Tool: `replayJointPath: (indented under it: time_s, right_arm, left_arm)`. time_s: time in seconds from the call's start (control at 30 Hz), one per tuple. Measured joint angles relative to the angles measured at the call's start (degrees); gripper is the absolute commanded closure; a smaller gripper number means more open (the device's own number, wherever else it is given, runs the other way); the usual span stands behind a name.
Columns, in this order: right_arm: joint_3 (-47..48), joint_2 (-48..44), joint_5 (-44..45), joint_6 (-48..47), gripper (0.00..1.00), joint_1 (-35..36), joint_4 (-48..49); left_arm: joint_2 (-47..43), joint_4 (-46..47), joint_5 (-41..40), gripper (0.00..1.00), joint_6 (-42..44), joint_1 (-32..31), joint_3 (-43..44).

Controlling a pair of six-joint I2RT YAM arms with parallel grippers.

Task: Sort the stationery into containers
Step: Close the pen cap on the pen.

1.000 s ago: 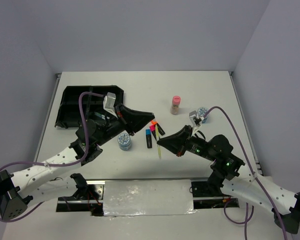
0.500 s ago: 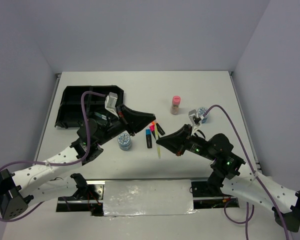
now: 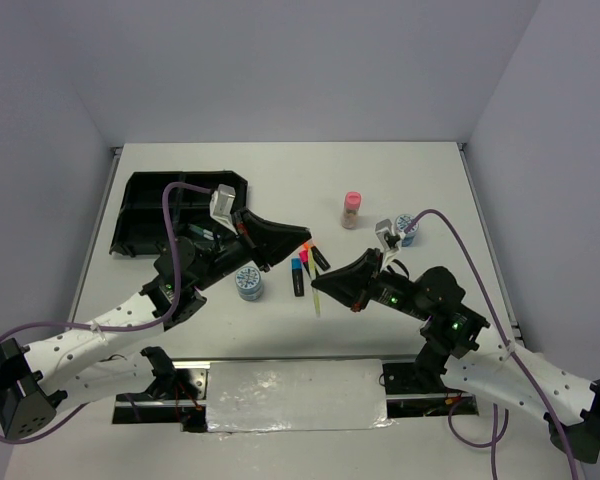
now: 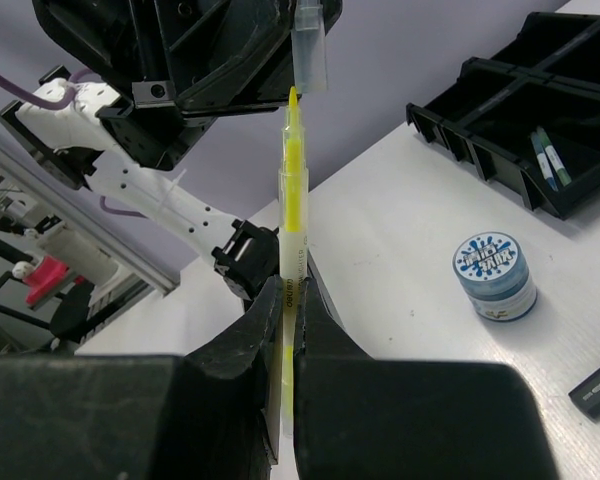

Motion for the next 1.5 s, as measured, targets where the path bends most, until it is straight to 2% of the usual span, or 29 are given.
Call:
replayJointPath:
  time_s: [0.87, 1.5]
  right_arm:
    - [0.02, -0.04, 1.66, -1.31, 1.0, 0.55, -1.31]
    - [1.95, 0.22, 3.26, -3.67, 1.0, 0.59, -2.84]
  left_arm:
    - [-0.55, -0.31, -0.42, 1.0, 0.0, 0.0, 0.0]
    - [-0.52, -3.85, 1.49, 1.0, -0.48, 0.0, 0.02]
